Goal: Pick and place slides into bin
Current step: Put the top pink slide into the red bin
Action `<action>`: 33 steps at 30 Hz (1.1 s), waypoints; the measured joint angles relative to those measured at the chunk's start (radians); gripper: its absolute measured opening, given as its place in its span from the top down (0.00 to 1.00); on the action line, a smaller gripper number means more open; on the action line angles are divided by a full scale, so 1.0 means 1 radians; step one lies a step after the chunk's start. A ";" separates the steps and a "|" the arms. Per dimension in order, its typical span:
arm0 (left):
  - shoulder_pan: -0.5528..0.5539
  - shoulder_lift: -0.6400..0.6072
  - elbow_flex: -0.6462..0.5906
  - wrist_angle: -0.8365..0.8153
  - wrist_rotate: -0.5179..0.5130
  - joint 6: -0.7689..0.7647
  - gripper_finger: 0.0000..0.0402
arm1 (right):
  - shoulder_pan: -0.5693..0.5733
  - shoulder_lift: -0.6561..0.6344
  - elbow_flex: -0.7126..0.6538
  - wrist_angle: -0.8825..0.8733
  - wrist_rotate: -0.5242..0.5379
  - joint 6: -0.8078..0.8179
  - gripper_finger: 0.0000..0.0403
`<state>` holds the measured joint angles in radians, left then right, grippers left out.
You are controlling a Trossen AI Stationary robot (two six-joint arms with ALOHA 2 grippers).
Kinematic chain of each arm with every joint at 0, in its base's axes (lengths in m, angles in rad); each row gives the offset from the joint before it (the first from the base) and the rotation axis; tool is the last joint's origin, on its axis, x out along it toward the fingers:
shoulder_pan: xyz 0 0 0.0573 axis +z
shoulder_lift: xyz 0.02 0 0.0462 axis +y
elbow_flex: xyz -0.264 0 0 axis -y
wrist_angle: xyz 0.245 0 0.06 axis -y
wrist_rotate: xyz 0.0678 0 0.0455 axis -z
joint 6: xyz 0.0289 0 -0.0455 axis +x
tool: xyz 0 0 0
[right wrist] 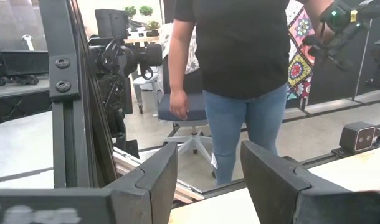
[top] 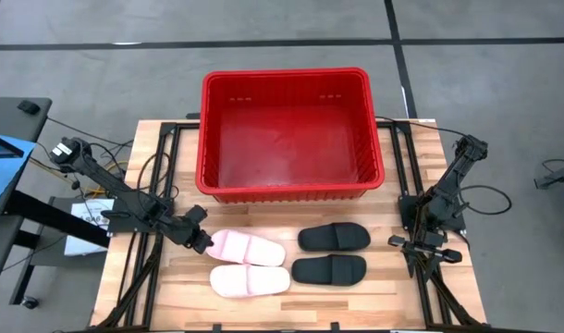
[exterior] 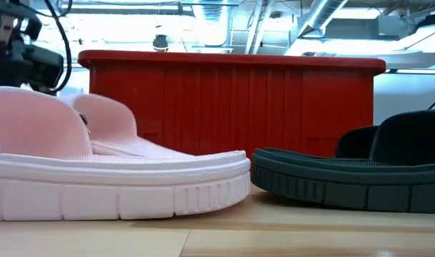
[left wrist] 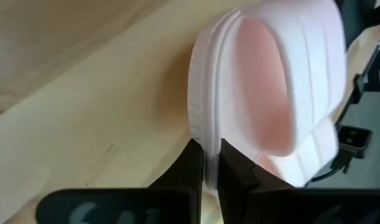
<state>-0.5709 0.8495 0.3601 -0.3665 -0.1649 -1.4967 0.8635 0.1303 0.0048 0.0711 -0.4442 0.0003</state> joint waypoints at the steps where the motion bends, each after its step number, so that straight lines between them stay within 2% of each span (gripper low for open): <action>1: 0.000 -0.009 0.014 -0.023 -0.011 0.002 0.98 | 0.000 0.000 0.000 0.000 0.000 0.000 0.58; 8: 0.000 -0.069 0.108 -0.146 -0.085 0.021 0.98 | 0.000 0.000 0.000 0.000 0.000 0.000 0.58; 22: 0.000 -0.104 0.284 -0.148 -0.120 0.063 0.98 | 0.000 0.000 0.000 0.000 0.000 0.000 0.58; 33: 0.021 -0.104 0.479 -0.146 -0.250 0.195 0.98 | 0.000 0.000 0.000 0.000 0.000 0.000 0.58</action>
<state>-0.5498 0.7456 0.8390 -0.5124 -0.4147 -1.3015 0.8631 0.1303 0.0047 0.0708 -0.4439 0.0002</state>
